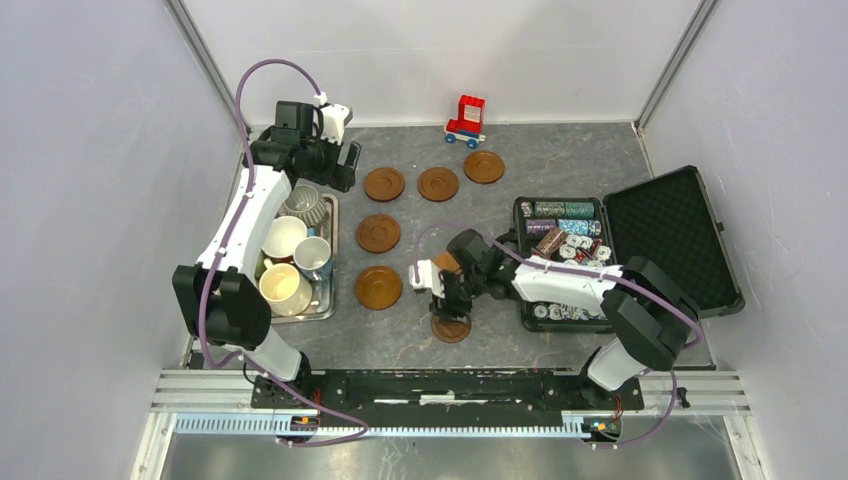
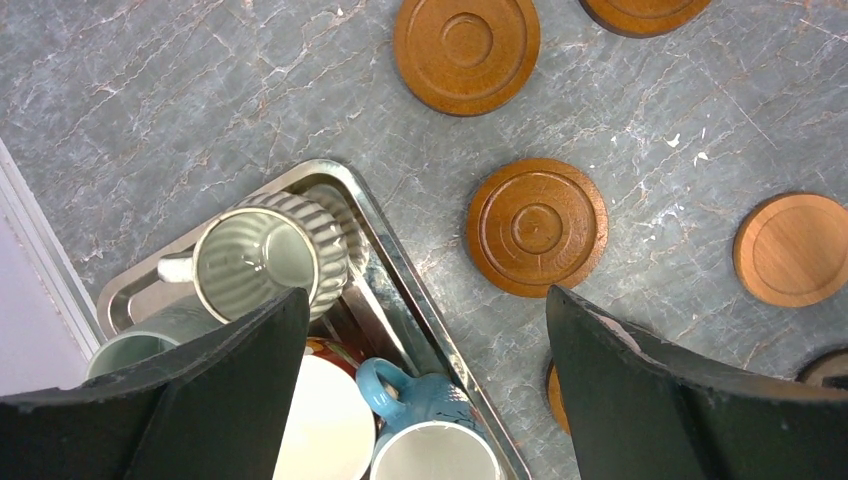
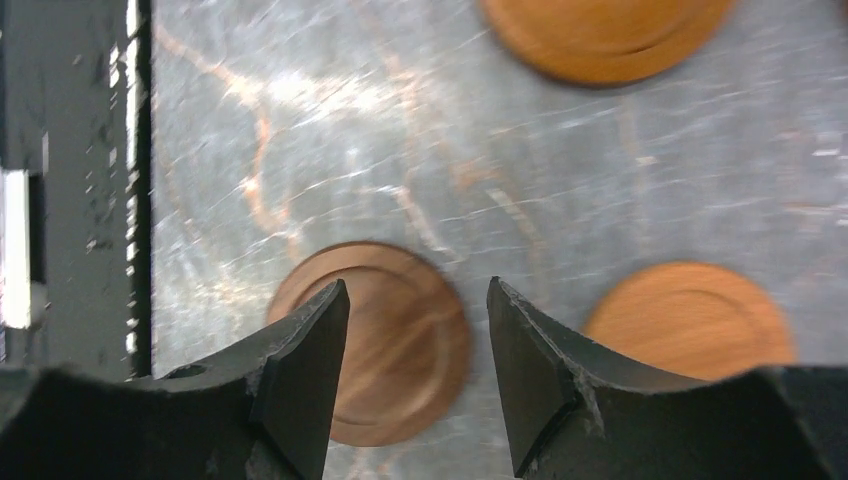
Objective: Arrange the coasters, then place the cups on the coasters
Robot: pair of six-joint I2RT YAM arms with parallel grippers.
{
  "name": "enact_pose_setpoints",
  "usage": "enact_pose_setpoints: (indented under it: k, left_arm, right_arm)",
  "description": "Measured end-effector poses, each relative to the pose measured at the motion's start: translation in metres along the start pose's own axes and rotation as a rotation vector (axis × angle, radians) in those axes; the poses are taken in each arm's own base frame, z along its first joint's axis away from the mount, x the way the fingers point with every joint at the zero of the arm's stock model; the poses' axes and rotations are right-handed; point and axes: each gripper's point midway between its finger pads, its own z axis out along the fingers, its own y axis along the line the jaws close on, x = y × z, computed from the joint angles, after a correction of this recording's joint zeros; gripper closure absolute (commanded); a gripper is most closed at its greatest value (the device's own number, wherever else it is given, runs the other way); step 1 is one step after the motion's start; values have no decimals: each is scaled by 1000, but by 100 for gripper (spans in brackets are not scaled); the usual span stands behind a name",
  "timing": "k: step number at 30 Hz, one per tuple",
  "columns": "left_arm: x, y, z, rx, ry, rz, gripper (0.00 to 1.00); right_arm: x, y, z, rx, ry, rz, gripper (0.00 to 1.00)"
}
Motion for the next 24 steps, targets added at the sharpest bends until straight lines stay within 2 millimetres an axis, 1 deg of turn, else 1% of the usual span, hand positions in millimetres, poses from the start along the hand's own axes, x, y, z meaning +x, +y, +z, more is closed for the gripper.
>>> enact_pose_setpoints:
  k: [3, 5, 7, 9, 13, 17, 22, 24]
  left_arm:
    - [0, 0, 0, 1, 0, 0, 5]
    - [0, 0, 0, 3, -1, 0, 5]
    - [0, -1, 0, 9, -2, -1, 5]
    - [-1, -3, 0, 18, -5, -1, 5]
    - [-1, -4, 1, 23, -5, -1, 4]
    - [0, -4, 4, 29, 1, -2, 4]
    - [5, -4, 14, 35, 26, -6, 4]
    - [5, -4, 17, 37, 33, -7, 4]
  right_arm:
    - [-21, -30, -14, 62, -49, 11, 40]
    - [-30, -50, -23, 105, -72, 18, 41]
    - [-34, -66, -28, 136, -82, 29, 42]
    - [-33, -85, -31, 169, -77, 49, 42]
    - [-19, -105, -34, 208, -48, 95, 42]
    - [-7, -132, -39, 260, -29, 169, 41]
    - [-3, -178, -56, 384, -45, 234, 42]
    - [-3, -195, -59, 431, -50, 251, 42]
